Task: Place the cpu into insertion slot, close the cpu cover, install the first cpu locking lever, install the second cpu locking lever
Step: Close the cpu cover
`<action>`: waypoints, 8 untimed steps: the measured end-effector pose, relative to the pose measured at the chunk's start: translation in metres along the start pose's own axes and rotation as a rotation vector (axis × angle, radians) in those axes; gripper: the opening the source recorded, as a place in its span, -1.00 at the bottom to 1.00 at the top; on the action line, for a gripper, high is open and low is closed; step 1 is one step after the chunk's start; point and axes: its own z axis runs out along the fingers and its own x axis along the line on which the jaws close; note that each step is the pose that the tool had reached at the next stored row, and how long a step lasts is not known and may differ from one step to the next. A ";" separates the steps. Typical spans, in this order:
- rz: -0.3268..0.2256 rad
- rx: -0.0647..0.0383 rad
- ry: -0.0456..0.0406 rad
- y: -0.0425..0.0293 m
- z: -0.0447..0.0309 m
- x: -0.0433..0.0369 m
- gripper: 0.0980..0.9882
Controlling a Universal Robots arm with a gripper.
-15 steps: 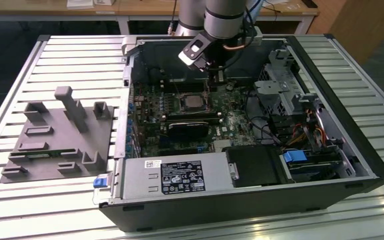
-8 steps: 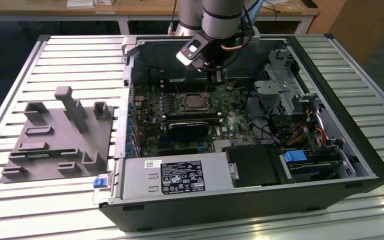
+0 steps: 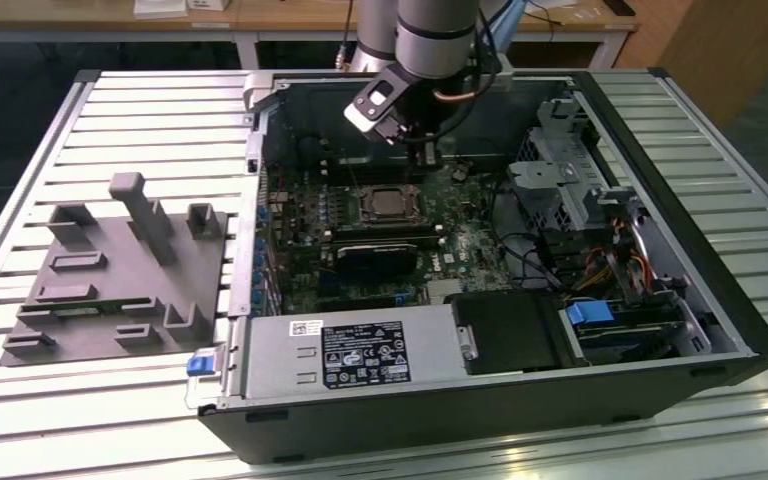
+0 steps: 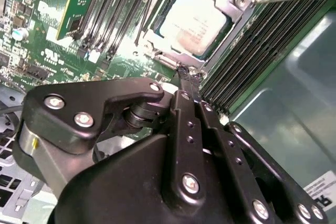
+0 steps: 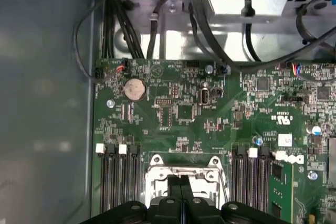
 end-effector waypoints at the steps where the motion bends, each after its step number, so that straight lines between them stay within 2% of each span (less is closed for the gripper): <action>1: 0.000 0.000 -0.0001 -0.0013 0.0001 -0.0004 -0.98; 8: 0.000 0.000 0.0000 -0.0069 0.0021 -0.0067 -0.98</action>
